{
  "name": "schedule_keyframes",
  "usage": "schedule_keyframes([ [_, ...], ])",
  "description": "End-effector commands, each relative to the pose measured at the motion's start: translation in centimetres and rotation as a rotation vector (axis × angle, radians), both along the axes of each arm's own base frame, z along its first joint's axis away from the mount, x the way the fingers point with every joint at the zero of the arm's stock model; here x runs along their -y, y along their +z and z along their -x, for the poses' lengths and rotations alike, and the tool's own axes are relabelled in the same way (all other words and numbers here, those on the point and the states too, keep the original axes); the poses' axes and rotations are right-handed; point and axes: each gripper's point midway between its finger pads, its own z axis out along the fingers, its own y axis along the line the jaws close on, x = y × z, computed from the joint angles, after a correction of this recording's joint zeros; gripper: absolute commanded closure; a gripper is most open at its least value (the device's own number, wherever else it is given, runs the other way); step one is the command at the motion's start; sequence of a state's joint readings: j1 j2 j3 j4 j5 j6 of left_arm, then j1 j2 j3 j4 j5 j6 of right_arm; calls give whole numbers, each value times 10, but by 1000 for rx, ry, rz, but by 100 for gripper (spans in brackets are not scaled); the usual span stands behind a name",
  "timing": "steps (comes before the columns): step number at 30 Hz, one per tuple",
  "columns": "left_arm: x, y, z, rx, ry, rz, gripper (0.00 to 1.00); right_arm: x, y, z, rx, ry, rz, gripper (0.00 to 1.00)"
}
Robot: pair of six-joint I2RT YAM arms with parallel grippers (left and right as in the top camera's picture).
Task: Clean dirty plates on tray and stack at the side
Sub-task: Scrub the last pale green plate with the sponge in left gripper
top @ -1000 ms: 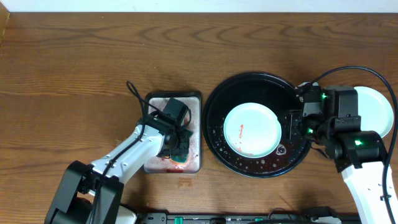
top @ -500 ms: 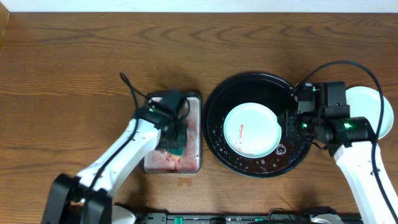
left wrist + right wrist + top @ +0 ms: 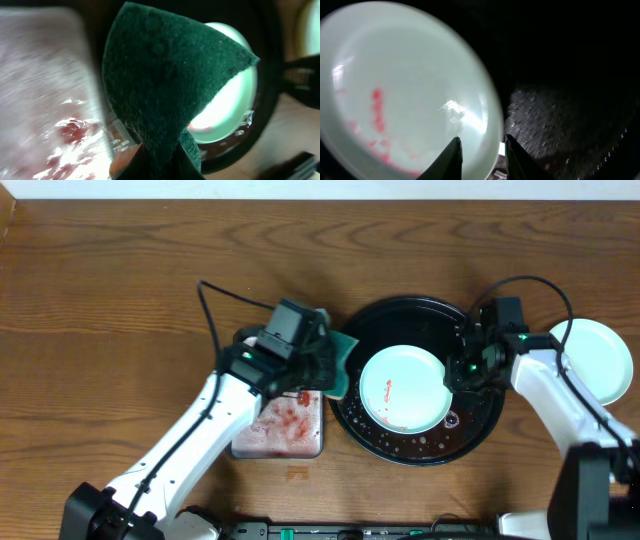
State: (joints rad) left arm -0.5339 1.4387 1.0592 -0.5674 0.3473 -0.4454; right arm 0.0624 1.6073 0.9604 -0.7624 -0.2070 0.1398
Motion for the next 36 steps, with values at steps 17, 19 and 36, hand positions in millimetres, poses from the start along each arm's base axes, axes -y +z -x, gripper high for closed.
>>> schedule_keyframes([
  [17,102,-67,3,-83,-94,57,93,-28,-41,17,-123,179,-1,99],
  [19,105,-81,5,-121,-72,50,93,-28,-42,17,-127,168,15,99],
  [36,20,-164,31,-246,151,-466,93,-25,-43,10,-130,4,31,99],
])
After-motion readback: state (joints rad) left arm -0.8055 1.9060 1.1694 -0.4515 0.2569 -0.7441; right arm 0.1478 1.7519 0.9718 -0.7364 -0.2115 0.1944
